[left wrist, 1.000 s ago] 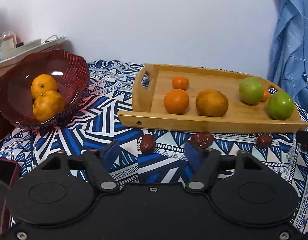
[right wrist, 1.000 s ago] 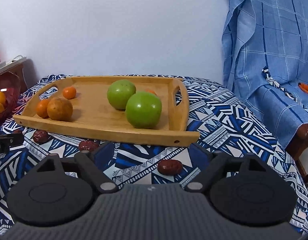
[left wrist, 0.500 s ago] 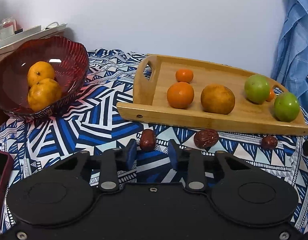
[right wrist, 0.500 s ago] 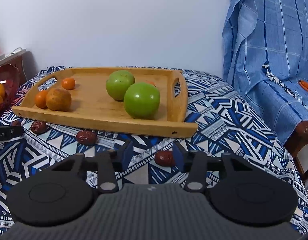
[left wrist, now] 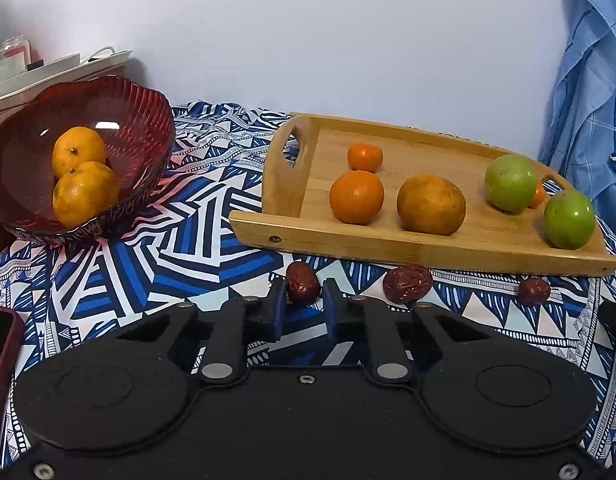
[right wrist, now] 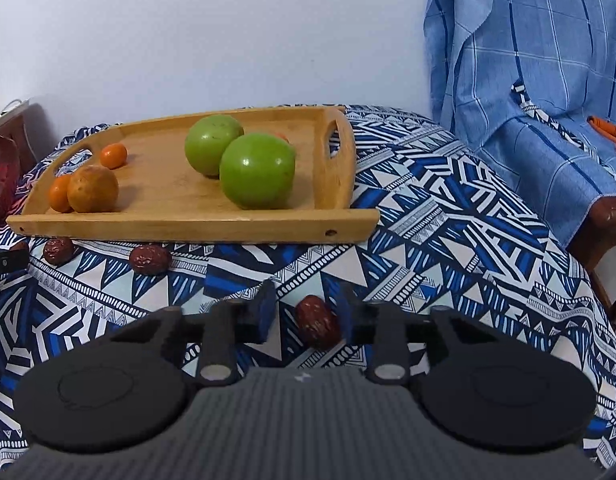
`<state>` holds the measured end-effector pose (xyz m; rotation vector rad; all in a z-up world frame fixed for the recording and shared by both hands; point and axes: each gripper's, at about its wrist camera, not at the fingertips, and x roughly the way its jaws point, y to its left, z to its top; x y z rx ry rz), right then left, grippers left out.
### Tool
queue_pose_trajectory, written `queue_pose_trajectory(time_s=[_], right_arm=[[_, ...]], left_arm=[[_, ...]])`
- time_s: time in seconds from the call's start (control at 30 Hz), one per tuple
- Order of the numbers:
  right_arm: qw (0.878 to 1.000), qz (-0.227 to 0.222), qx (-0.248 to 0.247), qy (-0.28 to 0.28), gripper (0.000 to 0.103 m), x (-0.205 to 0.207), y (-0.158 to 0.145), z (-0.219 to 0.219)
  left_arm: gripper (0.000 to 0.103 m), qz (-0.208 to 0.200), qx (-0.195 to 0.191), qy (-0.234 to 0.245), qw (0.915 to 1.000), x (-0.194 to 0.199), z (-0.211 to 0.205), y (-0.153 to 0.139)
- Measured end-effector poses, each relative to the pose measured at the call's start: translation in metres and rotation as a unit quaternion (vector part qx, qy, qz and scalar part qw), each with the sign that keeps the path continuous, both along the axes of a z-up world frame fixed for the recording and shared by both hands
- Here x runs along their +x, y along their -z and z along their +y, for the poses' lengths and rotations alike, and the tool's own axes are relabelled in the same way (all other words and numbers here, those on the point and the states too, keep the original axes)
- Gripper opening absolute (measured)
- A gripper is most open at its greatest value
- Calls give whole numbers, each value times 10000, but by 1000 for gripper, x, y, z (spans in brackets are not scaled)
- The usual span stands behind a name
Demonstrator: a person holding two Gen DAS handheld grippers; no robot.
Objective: Organize fruits
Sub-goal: 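Lower the right tool to a red date on the cloth and grasp it, then carry the date with the right tool and release it onto the tray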
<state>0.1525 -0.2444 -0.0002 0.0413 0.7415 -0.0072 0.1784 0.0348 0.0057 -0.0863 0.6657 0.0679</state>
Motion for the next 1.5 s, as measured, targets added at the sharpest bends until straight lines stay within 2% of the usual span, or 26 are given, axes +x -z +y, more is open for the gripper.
queue_pose_trajectory(time_s=[0.1,0.6,0.83,1.0,1.17,1.5], right_arm=[[10000,-12,-33,17,26,0,0,1],[9994,-293,-30,-205,25,-4,-9,6],[9979,-442,266,-386,25,-3,-14,8],[9952,-650,610,-392,25,2,-22,3],[9911,-647,1122,-307,25,14,-25,-5],[9844,-839,1487,-418,25,33,-34,-5]], left_arm=[[17,-8,-1,-2,10000,-1,0,-1],[17,-296,230,91,9993,-9,-6,-9],[17,-429,262,179,9986,-11,-10,-14],[17,-545,214,256,9980,-8,-12,-20],[17,-649,67,242,9976,-2,-9,-26],[17,-747,-70,276,9968,11,-7,-33]])
